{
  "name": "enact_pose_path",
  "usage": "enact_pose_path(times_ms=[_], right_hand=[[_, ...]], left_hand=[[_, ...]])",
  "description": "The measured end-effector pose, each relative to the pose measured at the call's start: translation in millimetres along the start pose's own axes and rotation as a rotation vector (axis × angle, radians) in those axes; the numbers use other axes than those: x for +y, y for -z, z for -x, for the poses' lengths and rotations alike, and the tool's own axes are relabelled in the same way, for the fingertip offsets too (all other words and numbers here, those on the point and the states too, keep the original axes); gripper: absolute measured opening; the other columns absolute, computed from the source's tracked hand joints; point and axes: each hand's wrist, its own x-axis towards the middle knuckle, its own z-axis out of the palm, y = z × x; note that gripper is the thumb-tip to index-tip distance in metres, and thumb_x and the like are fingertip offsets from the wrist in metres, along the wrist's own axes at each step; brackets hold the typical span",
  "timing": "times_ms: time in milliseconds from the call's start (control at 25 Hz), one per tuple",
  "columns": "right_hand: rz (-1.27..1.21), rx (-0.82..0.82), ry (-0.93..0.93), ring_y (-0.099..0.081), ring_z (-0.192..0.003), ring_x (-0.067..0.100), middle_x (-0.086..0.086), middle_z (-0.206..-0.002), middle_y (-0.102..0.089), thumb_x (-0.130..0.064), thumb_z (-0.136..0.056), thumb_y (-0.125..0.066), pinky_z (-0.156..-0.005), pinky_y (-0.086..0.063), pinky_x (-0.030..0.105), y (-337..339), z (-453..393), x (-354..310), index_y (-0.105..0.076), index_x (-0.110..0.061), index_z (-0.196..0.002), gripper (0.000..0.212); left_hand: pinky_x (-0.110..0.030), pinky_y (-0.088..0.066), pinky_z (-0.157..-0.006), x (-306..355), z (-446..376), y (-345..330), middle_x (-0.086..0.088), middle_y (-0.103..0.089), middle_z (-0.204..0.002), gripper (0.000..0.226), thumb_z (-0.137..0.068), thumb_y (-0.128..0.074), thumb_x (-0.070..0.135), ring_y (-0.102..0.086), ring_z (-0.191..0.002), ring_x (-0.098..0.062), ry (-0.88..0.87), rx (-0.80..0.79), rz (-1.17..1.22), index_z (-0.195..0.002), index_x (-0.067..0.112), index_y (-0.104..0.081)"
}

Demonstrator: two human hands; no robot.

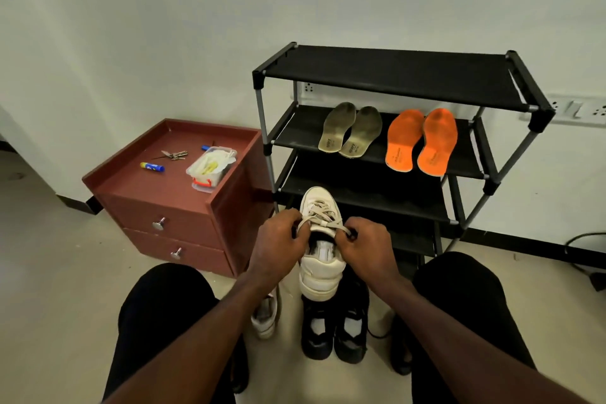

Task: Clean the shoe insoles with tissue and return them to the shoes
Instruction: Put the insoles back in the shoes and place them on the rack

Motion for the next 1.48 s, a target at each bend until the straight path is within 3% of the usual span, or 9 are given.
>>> enact_pose_path(times_ms=[320,480,640,760,1000,1120,1200,1360,1480], right_hand=[[-0.035,-0.033,-0.095,-0.06,-0.057,0.009,-0.005,-0.063,-0.062,-0.026,-0.089,-0.071,-0.057,-0.051,0.032,-36,-21,-2,-0.063,-0.016,-0.072,0.022],[-0.004,-0.143,-0.229,-0.062,-0.063,0.021,0.0,-0.063,-0.061,-0.024,-0.089,-0.068,-0.061,-0.049,0.034,-69,-22,4,-0.06,-0.014,-0.072,0.021],[0.035,-0.27,-0.341,-0.065,-0.079,0.032,0.008,-0.076,-0.065,-0.025,-0.09,-0.066,-0.067,-0.048,0.034,-103,-10,10,-0.061,-0.011,-0.077,0.02],[0.083,-0.296,-0.4,-0.067,-0.086,0.034,0.012,-0.089,-0.07,-0.024,-0.09,-0.065,-0.069,-0.048,0.034,-118,-9,8,-0.065,-0.012,-0.085,0.013],[0.035,-0.235,-0.514,-0.067,-0.083,0.031,0.008,-0.085,-0.07,-0.016,-0.084,-0.064,-0.068,-0.05,0.032,-123,-14,0,-0.064,-0.014,-0.081,0.004],[0.001,-0.166,-0.499,-0.063,-0.073,0.024,0.002,-0.074,-0.064,-0.013,-0.086,-0.064,-0.058,-0.041,0.026,-112,-13,-3,-0.063,-0.012,-0.077,0.009],[-0.022,-0.085,-0.465,-0.06,-0.07,0.023,0.001,-0.071,-0.063,-0.014,-0.086,-0.067,-0.06,-0.038,0.027,-102,-16,-3,-0.064,-0.01,-0.078,0.009],[-0.097,-0.013,-0.451,-0.063,-0.072,0.026,0.002,-0.071,-0.065,-0.016,-0.082,-0.073,-0.064,-0.049,0.033,-85,-38,4,-0.064,-0.013,-0.074,0.013],[-0.091,-0.022,-0.416,-0.065,-0.072,0.026,0.003,-0.072,-0.066,-0.019,-0.082,-0.074,-0.065,-0.05,0.034,-71,-70,13,-0.065,-0.013,-0.073,0.014]], left_hand=[[-0.04,-0.054,-0.065,-33,-22,-3,0.008,-0.066,-0.08,0.01,-0.096,-0.069,0.026,-0.062,-0.07,-0.011,0.084,-0.01,-0.021,-0.091,0.018,-0.068],[-0.036,-0.047,-0.065,-49,-13,-12,0.004,-0.068,-0.081,0.012,-0.096,-0.069,0.024,-0.064,-0.074,-0.02,0.242,-0.062,-0.076,-0.088,0.016,-0.065],[-0.029,-0.031,-0.064,-69,6,-27,0.0,-0.061,-0.08,0.02,-0.098,-0.063,0.017,-0.06,-0.077,-0.026,0.399,-0.174,-0.127,-0.081,0.018,-0.052],[-0.032,-0.037,-0.066,-78,6,-34,-0.009,-0.07,-0.088,0.009,-0.095,-0.061,0.014,-0.065,-0.084,-0.033,0.479,-0.208,-0.154,-0.087,0.011,-0.061],[-0.038,-0.055,-0.074,-77,6,-34,-0.001,-0.073,-0.088,0.008,-0.096,-0.065,0.024,-0.07,-0.083,-0.027,0.523,-0.149,-0.081,-0.096,0.017,-0.069],[-0.033,-0.05,-0.072,-69,2,-33,0.002,-0.074,-0.09,0.009,-0.098,-0.065,0.026,-0.069,-0.082,-0.022,0.478,-0.084,-0.078,-0.099,0.019,-0.07],[-0.03,-0.044,-0.071,-59,-5,-33,0.003,-0.074,-0.093,0.01,-0.099,-0.064,0.026,-0.068,-0.082,-0.021,0.453,-0.03,-0.079,-0.103,0.02,-0.071],[-0.032,-0.049,-0.076,-49,-31,-40,0.003,-0.077,-0.099,0.011,-0.098,-0.066,0.028,-0.072,-0.086,-0.021,0.417,0.012,-0.001,-0.104,0.023,-0.074],[-0.029,-0.042,-0.076,-48,-66,-46,0.002,-0.077,-0.101,0.013,-0.097,-0.069,0.029,-0.07,-0.094,-0.021,0.382,-0.007,-0.019,-0.106,0.023,-0.076]])
